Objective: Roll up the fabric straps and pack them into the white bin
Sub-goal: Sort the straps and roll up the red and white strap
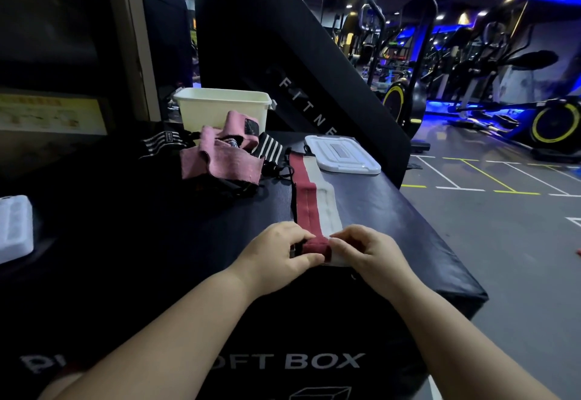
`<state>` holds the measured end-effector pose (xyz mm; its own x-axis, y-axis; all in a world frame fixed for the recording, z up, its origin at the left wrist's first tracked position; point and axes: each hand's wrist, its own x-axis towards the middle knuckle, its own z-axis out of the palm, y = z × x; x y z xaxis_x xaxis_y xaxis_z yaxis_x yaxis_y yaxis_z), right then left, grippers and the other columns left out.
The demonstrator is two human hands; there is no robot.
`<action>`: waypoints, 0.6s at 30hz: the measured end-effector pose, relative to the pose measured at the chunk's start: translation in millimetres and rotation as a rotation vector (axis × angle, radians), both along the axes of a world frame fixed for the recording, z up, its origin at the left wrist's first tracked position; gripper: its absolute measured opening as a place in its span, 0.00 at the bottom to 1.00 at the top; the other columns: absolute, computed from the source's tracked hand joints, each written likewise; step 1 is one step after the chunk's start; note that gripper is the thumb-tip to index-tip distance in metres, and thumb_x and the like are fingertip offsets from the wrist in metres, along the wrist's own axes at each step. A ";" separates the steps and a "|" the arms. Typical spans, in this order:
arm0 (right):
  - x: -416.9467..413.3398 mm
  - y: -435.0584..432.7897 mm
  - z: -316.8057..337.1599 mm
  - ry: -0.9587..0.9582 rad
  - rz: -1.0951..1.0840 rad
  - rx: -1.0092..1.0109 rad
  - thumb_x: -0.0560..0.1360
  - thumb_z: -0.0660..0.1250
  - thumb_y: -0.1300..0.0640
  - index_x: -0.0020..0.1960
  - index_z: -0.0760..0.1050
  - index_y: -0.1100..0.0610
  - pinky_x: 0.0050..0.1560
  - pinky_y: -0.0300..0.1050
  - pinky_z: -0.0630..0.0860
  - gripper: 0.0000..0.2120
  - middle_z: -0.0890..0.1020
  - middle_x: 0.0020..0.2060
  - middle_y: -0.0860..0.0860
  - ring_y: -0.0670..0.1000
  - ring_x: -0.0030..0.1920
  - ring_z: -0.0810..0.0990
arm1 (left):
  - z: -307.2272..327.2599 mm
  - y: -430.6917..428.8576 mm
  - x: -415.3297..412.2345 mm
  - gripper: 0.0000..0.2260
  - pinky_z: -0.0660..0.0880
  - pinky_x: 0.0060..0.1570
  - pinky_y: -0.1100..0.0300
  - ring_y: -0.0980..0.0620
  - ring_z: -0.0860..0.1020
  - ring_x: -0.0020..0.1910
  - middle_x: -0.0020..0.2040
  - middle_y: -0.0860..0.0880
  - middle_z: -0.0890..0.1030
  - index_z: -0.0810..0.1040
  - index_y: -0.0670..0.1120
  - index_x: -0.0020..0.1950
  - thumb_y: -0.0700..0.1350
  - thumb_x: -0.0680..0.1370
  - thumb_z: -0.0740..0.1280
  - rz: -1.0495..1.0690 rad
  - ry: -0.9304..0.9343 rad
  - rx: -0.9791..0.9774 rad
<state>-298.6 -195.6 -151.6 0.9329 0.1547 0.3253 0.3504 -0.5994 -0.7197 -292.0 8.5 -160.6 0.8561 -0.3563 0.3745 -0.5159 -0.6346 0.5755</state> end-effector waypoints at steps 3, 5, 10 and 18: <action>2.4 1.9 3.2 -0.019 -0.035 -0.014 0.74 0.71 0.48 0.40 0.79 0.42 0.41 0.27 0.69 0.04 0.79 0.43 0.44 0.38 0.42 0.77 | 0.2 -2.3 2.6 0.15 0.73 0.52 0.59 0.56 0.76 0.48 0.46 0.56 0.77 0.83 0.50 0.51 0.58 0.72 0.67 -0.009 0.015 -0.044; 2.5 3.1 2.6 -0.043 -0.013 -0.011 0.73 0.72 0.47 0.42 0.79 0.39 0.43 0.27 0.69 0.03 0.79 0.46 0.44 0.38 0.45 0.78 | 1.4 -3.8 1.6 0.12 0.73 0.50 0.61 0.56 0.75 0.45 0.47 0.55 0.74 0.83 0.48 0.50 0.55 0.75 0.70 0.018 0.051 -0.082; 1.2 -2.5 0.8 -0.043 0.105 -0.063 0.68 0.75 0.46 0.51 0.75 0.35 0.47 0.31 0.71 0.14 0.79 0.50 0.41 0.41 0.53 0.77 | 3.6 -4.2 6.0 0.09 0.71 0.49 0.61 0.56 0.74 0.45 0.43 0.56 0.72 0.81 0.49 0.46 0.53 0.78 0.66 0.042 0.130 -0.067; 8.1 1.9 0.4 0.031 0.061 -0.020 0.74 0.72 0.52 0.45 0.77 0.39 0.42 0.32 0.70 0.08 0.82 0.39 0.42 0.38 0.40 0.77 | 9.4 -7.2 8.3 0.20 0.70 0.42 0.55 0.49 0.76 0.43 0.38 0.53 0.73 0.75 0.46 0.39 0.59 0.80 0.59 0.152 0.222 0.007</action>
